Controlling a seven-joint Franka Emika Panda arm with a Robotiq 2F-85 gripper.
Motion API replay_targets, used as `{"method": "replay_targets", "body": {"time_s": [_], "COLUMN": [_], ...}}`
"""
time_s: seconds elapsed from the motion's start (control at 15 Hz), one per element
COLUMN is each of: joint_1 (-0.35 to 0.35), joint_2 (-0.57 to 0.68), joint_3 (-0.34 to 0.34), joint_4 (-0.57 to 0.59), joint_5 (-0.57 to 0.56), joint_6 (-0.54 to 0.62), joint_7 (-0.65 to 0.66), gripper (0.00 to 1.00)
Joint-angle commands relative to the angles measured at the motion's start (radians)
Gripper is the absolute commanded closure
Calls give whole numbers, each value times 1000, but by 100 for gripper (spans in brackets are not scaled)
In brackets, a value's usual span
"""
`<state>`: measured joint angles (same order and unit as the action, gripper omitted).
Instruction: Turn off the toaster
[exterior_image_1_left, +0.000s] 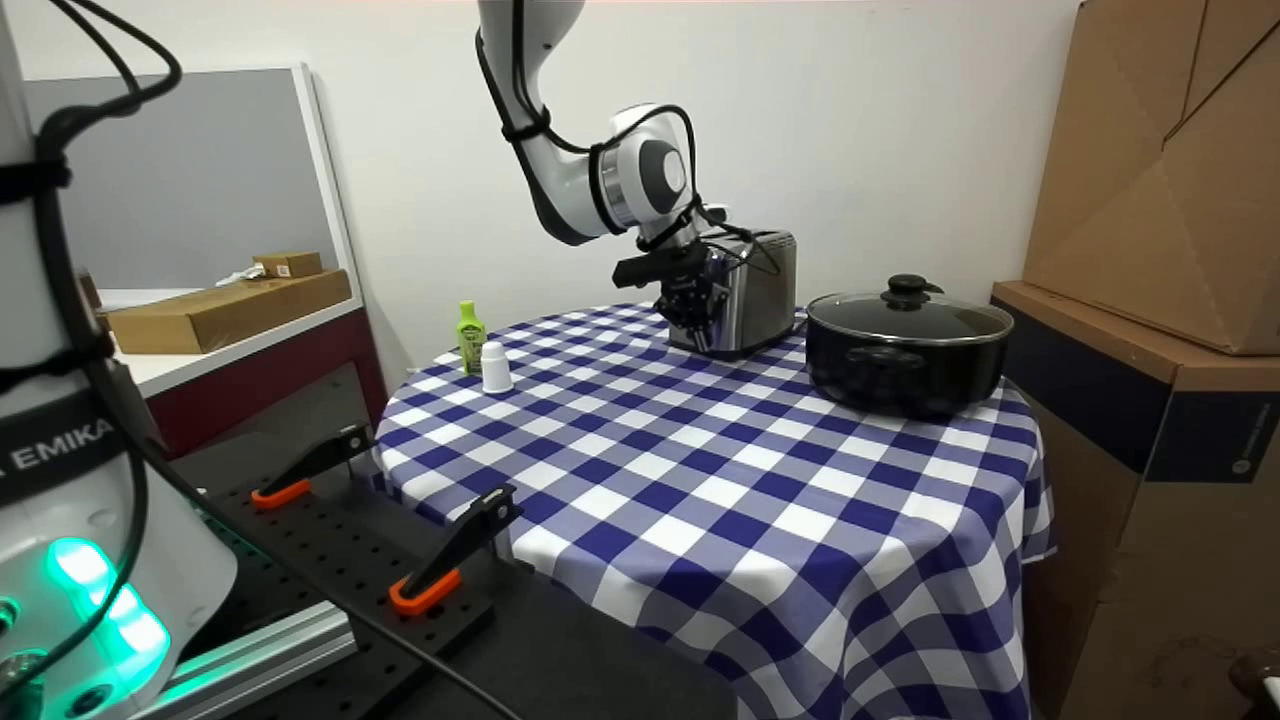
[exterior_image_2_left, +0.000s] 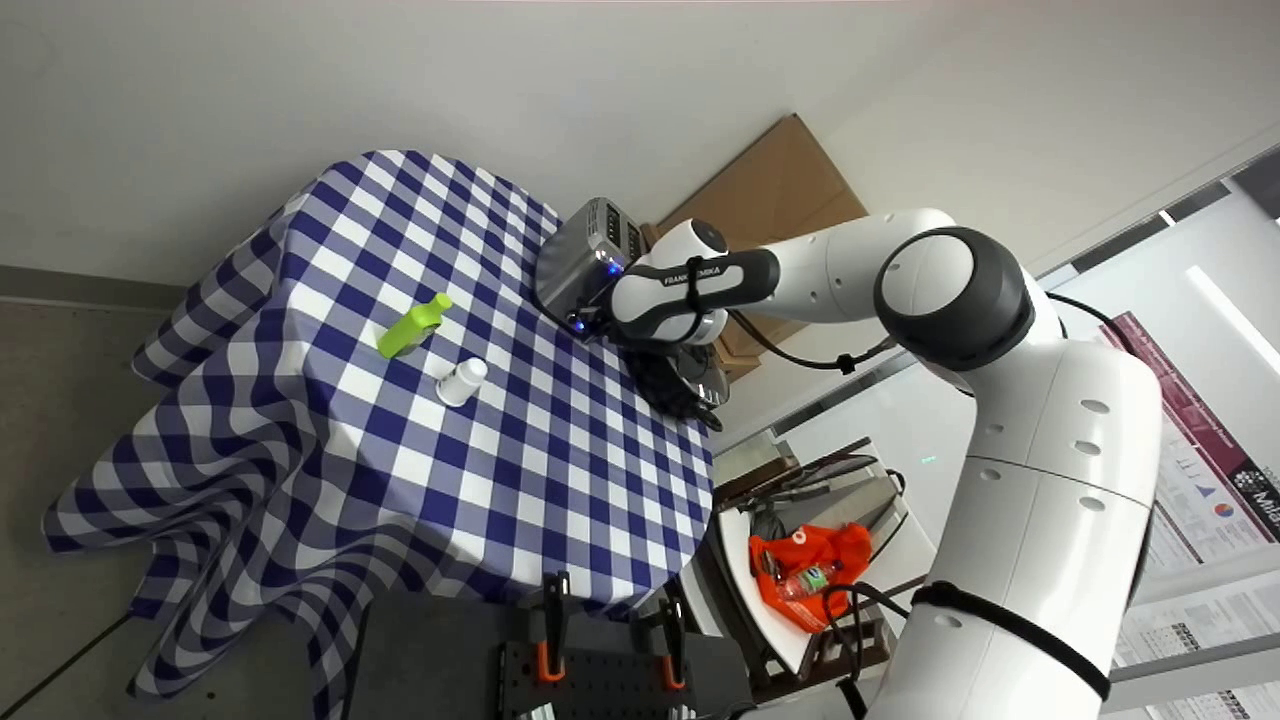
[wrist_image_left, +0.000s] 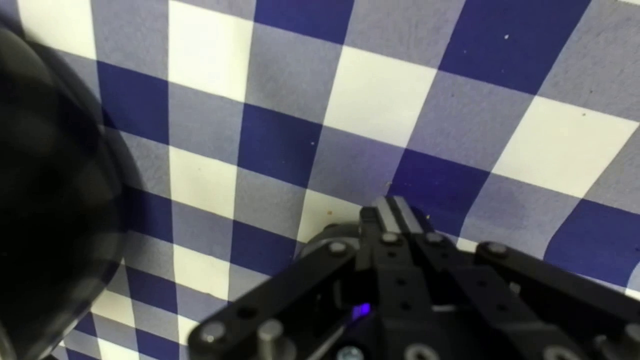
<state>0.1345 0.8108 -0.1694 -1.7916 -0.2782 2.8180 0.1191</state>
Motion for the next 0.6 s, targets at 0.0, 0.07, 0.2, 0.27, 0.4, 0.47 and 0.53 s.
{"method": "replay_targets", "body": {"time_s": [0.0, 0.07, 0.2, 0.27, 0.4, 0.47, 0.53], "joint_1": [12, 10, 7, 7, 7, 5, 6], "joint_2": [1, 2, 5, 5, 8, 9, 10], "joint_3": [-7, -4, 3, 5, 9, 14, 14], "joint_4": [-8, -7, -4, -3, -1, 0, 1], "joint_5": [20, 21, 23, 23, 23, 25, 24], "joint_6": [18, 18, 21, 23, 29, 32, 37], "joint_7": [5, 3, -3, -4, -4, -7, -7], "gripper": [100, 100, 100, 100, 100, 100, 100]}}
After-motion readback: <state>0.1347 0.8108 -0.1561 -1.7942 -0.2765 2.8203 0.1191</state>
